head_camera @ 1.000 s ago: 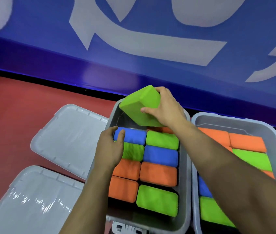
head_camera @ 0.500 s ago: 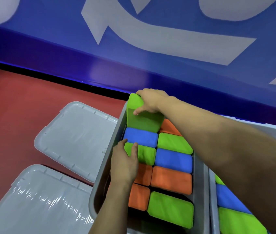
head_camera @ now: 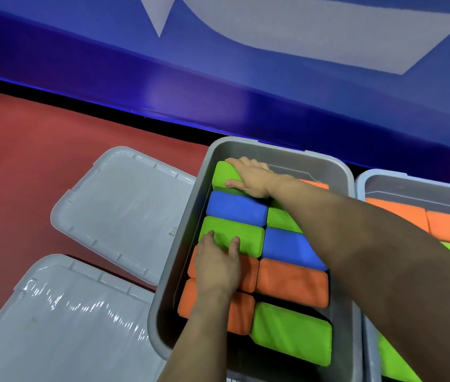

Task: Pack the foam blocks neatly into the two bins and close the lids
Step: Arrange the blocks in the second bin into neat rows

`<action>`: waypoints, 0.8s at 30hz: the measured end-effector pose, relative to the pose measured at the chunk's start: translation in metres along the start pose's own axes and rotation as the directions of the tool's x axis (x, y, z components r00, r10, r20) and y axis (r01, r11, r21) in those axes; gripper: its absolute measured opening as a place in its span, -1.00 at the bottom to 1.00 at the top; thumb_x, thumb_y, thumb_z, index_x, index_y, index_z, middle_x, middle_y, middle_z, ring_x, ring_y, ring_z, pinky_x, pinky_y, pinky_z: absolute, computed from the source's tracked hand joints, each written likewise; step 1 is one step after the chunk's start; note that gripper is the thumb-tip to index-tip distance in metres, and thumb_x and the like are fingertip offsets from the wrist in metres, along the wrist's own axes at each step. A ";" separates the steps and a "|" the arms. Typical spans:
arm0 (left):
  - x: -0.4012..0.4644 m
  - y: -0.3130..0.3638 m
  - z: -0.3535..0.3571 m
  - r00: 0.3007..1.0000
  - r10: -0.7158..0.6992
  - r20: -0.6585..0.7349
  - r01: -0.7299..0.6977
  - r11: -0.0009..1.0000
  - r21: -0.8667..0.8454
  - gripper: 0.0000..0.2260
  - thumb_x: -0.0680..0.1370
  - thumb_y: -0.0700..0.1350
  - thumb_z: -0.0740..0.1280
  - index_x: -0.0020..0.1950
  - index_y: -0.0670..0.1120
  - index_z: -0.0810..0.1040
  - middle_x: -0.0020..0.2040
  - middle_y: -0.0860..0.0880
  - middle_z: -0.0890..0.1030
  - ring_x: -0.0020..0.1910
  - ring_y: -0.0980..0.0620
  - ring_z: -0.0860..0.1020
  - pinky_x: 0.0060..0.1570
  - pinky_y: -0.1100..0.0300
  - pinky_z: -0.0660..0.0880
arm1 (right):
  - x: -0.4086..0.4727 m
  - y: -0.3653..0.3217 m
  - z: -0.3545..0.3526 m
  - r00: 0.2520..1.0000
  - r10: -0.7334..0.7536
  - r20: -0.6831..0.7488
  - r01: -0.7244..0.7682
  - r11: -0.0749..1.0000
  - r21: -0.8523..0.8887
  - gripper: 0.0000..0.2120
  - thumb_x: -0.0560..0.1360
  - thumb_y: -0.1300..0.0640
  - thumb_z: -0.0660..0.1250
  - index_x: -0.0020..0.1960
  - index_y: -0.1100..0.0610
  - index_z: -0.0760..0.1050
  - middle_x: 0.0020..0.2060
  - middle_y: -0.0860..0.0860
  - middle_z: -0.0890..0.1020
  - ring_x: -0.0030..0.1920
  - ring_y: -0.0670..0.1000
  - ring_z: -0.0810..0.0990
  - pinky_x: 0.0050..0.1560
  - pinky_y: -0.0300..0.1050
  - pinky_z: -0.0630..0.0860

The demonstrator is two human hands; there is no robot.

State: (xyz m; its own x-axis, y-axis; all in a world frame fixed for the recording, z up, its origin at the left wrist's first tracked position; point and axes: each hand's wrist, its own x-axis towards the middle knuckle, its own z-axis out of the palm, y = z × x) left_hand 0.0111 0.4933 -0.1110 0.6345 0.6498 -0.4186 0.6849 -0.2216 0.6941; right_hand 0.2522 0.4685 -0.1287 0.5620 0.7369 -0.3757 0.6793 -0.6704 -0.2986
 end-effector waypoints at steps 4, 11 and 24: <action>0.005 -0.001 0.011 1.000 -0.026 0.003 0.025 0.995 0.101 -0.36 0.63 0.15 0.31 0.57 -0.20 0.27 0.52 -0.17 0.40 0.53 -0.14 0.31 0.53 0.02 0.16 | -0.001 0.012 0.024 1.000 -0.001 -0.031 0.001 1.000 -0.003 -0.34 0.65 -0.27 0.10 0.64 -0.07 -0.02 0.52 0.09 0.27 0.48 0.19 0.26 0.46 0.16 0.15; 0.006 -0.013 0.021 1.000 0.007 -0.002 -0.007 0.979 0.202 -0.38 0.62 0.17 0.31 0.55 -0.19 0.31 0.55 -0.15 0.35 0.56 -0.14 0.24 0.54 0.06 0.07 | 0.003 0.017 0.039 0.996 -0.034 -0.077 0.029 0.998 -0.054 -0.33 0.67 -0.28 0.01 0.66 -0.04 -0.11 0.59 0.03 0.20 0.56 0.11 0.18 0.54 0.09 0.00; -0.026 -0.034 0.011 0.958 0.185 0.221 -0.258 0.891 0.374 -0.27 0.55 0.20 0.39 0.59 -0.12 0.25 0.60 -0.16 0.24 0.60 -0.13 0.14 0.56 0.01 0.10 | -0.203 -0.009 0.059 0.887 0.406 -0.220 -0.221 0.791 0.571 -0.21 0.56 -0.17 0.38 0.64 0.05 0.10 0.64 0.08 0.03 0.62 0.09 0.02 0.59 0.04 0.01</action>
State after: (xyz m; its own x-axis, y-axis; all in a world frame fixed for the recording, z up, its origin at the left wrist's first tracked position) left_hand -0.0247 0.4758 -0.1300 0.8132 0.4208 -0.4020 0.5804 -0.6368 0.5075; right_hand 0.1043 0.3197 -0.1015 0.8783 0.4004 -0.2614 0.1439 -0.7426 -0.6541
